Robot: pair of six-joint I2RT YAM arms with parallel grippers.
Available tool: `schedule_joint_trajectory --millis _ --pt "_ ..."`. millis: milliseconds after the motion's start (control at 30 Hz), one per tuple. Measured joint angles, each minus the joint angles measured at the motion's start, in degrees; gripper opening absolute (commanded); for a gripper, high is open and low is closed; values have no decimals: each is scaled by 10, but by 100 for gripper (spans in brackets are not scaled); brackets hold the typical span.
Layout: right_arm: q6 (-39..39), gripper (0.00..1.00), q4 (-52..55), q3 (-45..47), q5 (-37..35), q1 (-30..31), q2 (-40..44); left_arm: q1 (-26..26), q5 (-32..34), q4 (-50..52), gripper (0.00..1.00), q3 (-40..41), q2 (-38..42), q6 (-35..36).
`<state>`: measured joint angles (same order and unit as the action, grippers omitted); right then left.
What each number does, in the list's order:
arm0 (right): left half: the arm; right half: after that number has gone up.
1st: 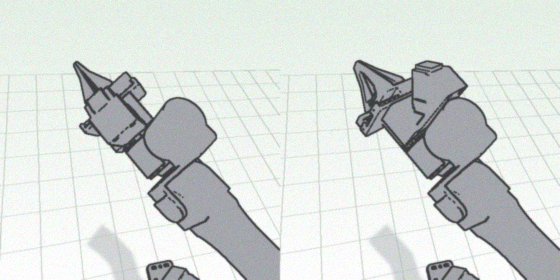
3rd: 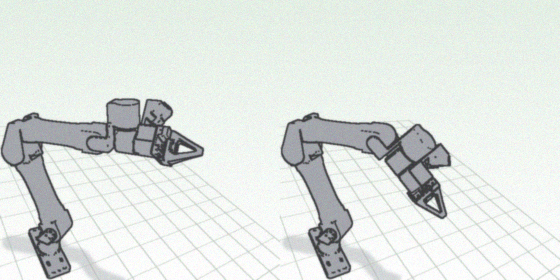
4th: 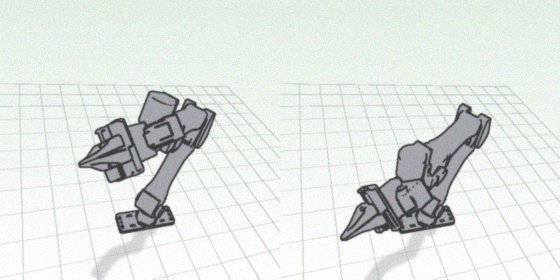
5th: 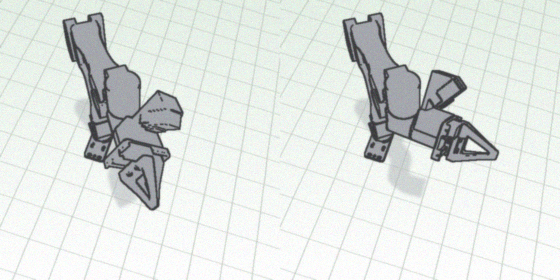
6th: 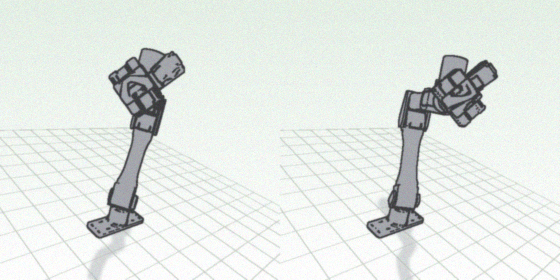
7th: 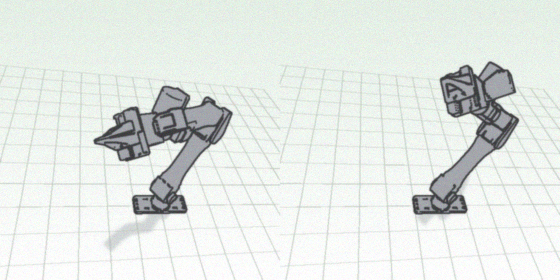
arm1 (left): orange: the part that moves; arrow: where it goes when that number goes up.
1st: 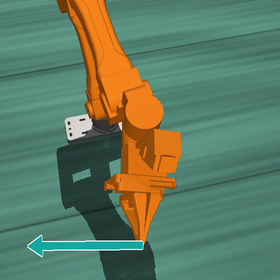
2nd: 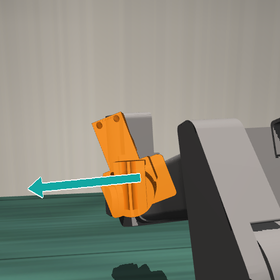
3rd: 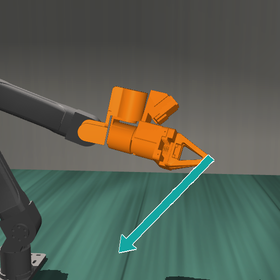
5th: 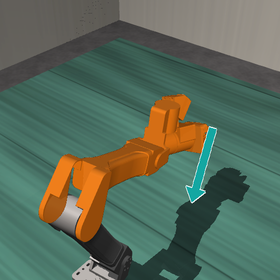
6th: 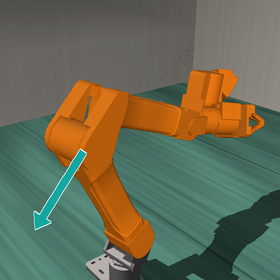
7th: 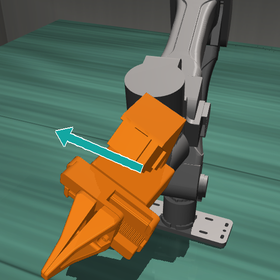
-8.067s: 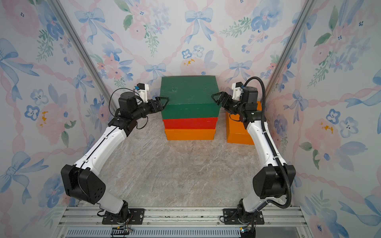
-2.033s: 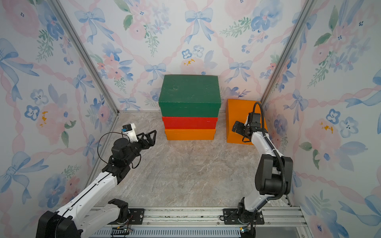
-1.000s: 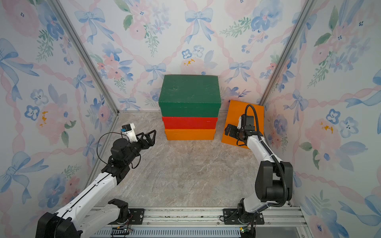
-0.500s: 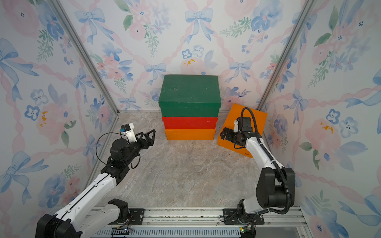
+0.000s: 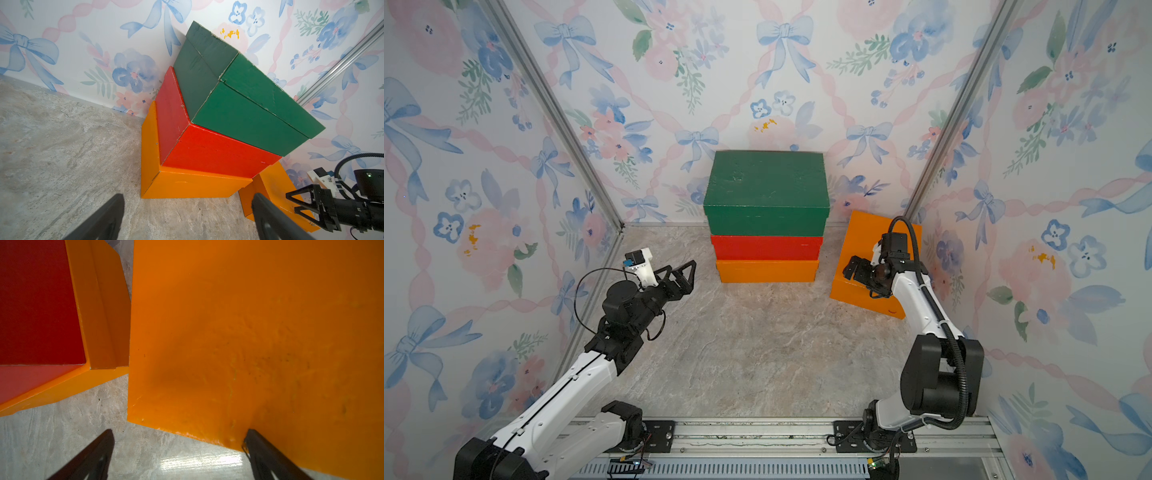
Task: Stack the shoeboxes
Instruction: Move the shoebox to the center of the board.
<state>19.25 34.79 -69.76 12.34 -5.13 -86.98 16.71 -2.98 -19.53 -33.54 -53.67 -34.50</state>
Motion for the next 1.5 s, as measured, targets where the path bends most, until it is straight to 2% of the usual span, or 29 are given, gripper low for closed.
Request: schedule_joint_trajectory --millis 400,700,1500 --pt "-5 98 12 -30 -13 -28 -5 0 0 1 98 -6 -6 0" --pt "-16 98 13 -21 -60 -25 -14 2 0 2 98 -6 -7 0" --pt "-31 99 -62 37 -114 50 -3 2 0 2 98 -6 -7 0"
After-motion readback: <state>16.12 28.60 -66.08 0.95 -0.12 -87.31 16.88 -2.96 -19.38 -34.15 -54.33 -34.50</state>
